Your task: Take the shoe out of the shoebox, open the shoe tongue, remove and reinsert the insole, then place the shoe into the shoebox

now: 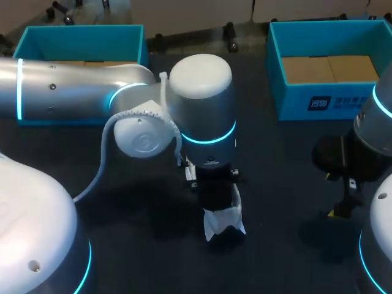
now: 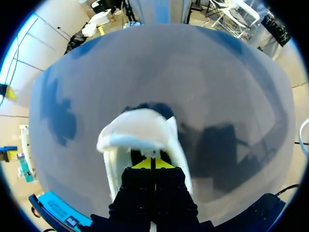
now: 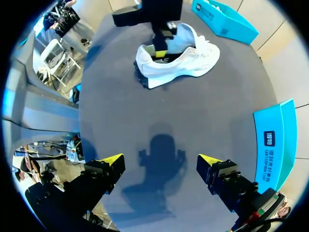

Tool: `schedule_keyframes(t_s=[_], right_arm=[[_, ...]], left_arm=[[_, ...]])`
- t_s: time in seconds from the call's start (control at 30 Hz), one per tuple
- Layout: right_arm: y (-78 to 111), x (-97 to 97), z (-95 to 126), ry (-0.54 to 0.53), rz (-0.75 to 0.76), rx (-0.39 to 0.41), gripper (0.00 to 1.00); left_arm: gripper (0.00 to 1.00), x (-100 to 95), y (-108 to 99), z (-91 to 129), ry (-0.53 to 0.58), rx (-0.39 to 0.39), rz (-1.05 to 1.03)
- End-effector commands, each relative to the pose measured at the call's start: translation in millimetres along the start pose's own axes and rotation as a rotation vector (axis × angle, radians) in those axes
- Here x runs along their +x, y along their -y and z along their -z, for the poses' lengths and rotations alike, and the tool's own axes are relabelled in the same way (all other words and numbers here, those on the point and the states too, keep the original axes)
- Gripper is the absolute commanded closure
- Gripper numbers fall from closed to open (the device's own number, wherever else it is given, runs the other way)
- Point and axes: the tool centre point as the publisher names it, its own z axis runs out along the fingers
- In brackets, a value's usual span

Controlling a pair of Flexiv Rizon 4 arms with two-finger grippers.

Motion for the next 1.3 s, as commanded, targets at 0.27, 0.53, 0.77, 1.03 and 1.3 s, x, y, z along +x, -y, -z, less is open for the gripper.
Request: schedule_keyframes(t_s=[0.27, 0.53, 0.77, 1.03, 1.3], right_arm=[[1.2, 1.5, -0.7, 0.003, 0.0, -0.001, 0.0], [1.2, 1.5, -0.7, 0.003, 0.0, -0.001, 0.0], [1.2, 1.5, -0.7, 0.003, 0.0, -0.001, 0.0], [1.2, 1.5, -0.7, 0.003, 0.0, -0.001, 0.0], [1.2, 1.5, -0.7, 0.003, 0.0, -0.001, 0.0]], left_arm=[[1.0, 3.6, 9.3, -29.0, -0.027, 0.043, 0.018], [1.0, -2.5, -2.4, -30.0, -0.03, -0.028, 0.042], [1.0, -0.7, -6.1, -3.0, 0.005, -0.028, 0.048], [1.0, 10.0, -4.4, -5.7, -0.11, -0.039, -0.008], [1.0, 12.6, 3.1, -38.1, -0.151, -0.043, -0.005]])
